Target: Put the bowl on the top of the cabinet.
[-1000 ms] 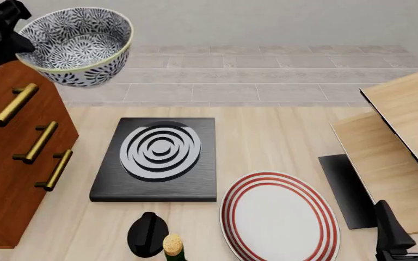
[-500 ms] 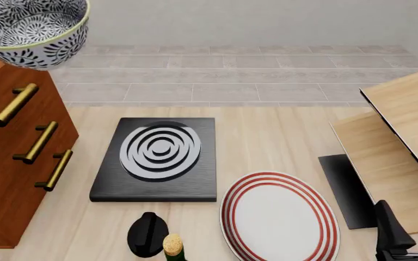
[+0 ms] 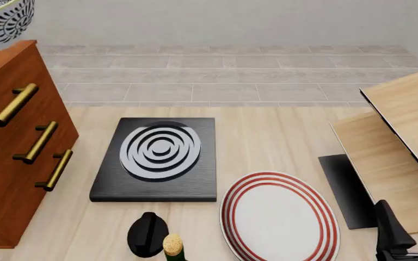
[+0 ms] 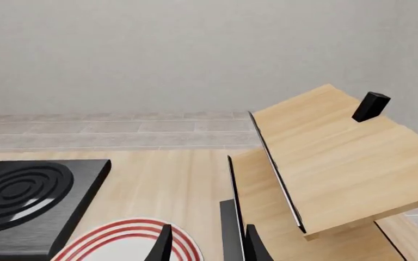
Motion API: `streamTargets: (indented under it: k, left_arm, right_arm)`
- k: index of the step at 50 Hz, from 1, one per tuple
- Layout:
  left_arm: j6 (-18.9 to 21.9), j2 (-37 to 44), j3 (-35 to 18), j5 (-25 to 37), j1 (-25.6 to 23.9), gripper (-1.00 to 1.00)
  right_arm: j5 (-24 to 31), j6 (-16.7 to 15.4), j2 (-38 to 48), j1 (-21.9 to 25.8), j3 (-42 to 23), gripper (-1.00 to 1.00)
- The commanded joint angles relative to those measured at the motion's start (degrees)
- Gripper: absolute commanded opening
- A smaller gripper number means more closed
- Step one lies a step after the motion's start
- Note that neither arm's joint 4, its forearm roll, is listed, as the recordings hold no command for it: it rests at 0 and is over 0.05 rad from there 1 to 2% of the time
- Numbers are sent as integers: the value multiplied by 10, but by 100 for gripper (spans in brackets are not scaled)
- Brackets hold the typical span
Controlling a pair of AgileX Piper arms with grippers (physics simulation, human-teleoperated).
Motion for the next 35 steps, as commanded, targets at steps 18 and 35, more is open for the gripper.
streamTargets:
  k: [18,35]
  left_arm:
    - [-8,19,-90,71,116,-100]
    - [-6,26,-90,66,160,-100]
  right_arm:
    - [-2,3,-1,-1,3,100]
    - [-2,4,-1,-1,3,100]
